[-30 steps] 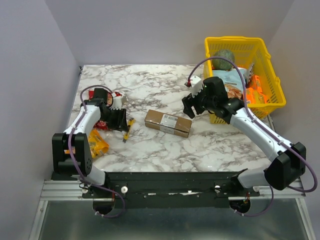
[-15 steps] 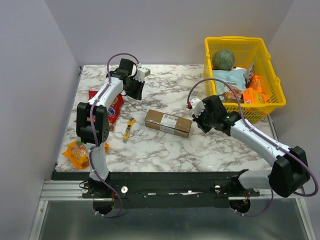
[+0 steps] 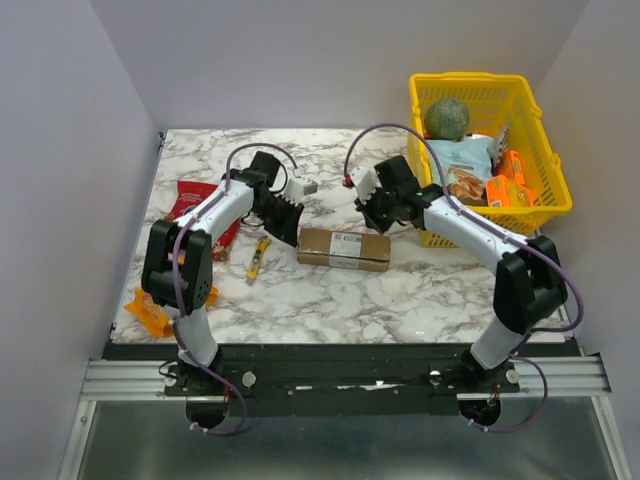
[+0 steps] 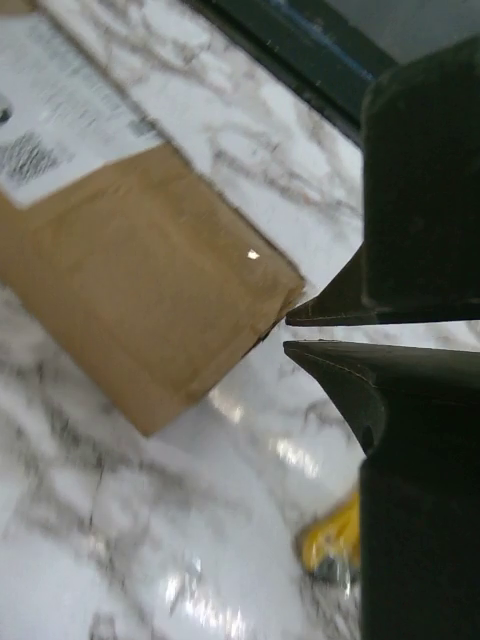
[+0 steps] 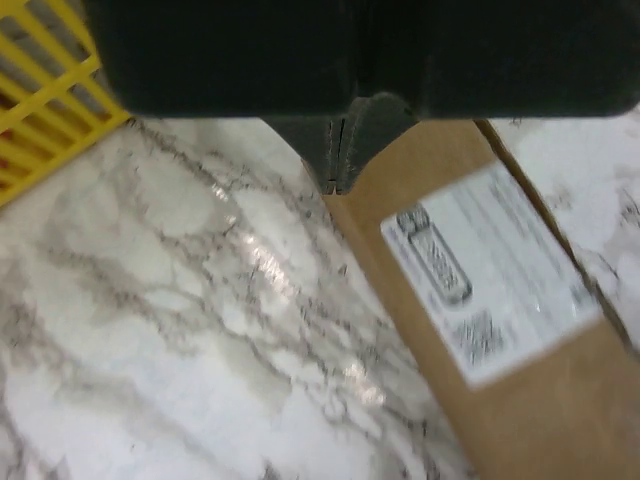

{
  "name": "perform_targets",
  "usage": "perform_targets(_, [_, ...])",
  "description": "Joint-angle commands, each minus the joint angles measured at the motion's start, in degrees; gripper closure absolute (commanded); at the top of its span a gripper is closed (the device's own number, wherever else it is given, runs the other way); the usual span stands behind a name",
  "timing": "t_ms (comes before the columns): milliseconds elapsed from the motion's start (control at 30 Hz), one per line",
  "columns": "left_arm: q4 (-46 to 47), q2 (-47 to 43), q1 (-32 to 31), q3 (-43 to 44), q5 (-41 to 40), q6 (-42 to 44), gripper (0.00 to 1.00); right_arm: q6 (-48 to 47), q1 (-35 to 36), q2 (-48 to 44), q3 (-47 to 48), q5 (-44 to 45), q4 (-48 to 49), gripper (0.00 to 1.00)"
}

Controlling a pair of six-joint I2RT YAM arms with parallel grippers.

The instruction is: Unpack the express box

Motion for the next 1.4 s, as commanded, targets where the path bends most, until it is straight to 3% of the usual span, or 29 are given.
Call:
perform_targets(0, [-5.5, -7.8, -2.1, -5.7, 4.7, 3.4, 0.80, -0.9, 0.8, 9.1, 13.0, -0.3, 1.6, 0.99])
perform_targets(167, [-15.2, -14.5, -2.1, -7.7, 4.9, 9.2, 0.75, 1.7, 0.8, 18.2, 30.6, 2.3, -0.9, 0.99])
perform_targets(267, [-14.3, -18.4, -2.1, -6.1, 4.1, 11.2, 0.65, 1.8, 0.8, 15.9, 29.9, 4.3, -0.2, 0.98])
perform_targets(400, [-5.4, -18.2, -2.1, -3.3, 1.0, 9.3, 0.58, 1.1, 0.8, 5.8, 18.4, 8.5, 0.0, 1.00])
perform_targets(667, [1.1, 2.6, -2.1, 16.1, -3.2, 1.8, 0.62, -2.0, 0.7, -14.7, -8.8, 6.4, -3.1, 1.00])
perform_targets(867, [-2.3, 12.8, -2.6, 22.0, -2.5, 3.0, 0.65, -3.0, 0.7, -16.0, -16.9, 3.7, -2.6, 1.00])
perform_targets(1100, [-4.0, 8.8, -2.7, 12.5, -0.2, 4.8, 0.67, -4.0, 0.7, -8.9, -13.4, 3.0, -1.0, 1.00])
perform_targets(1367, [-4.6, -2.8, -3.0, -3.1, 6.0, 7.1, 0.67, -3.2, 0.7, 3.9, 1.7, 4.2, 1.7, 1.00])
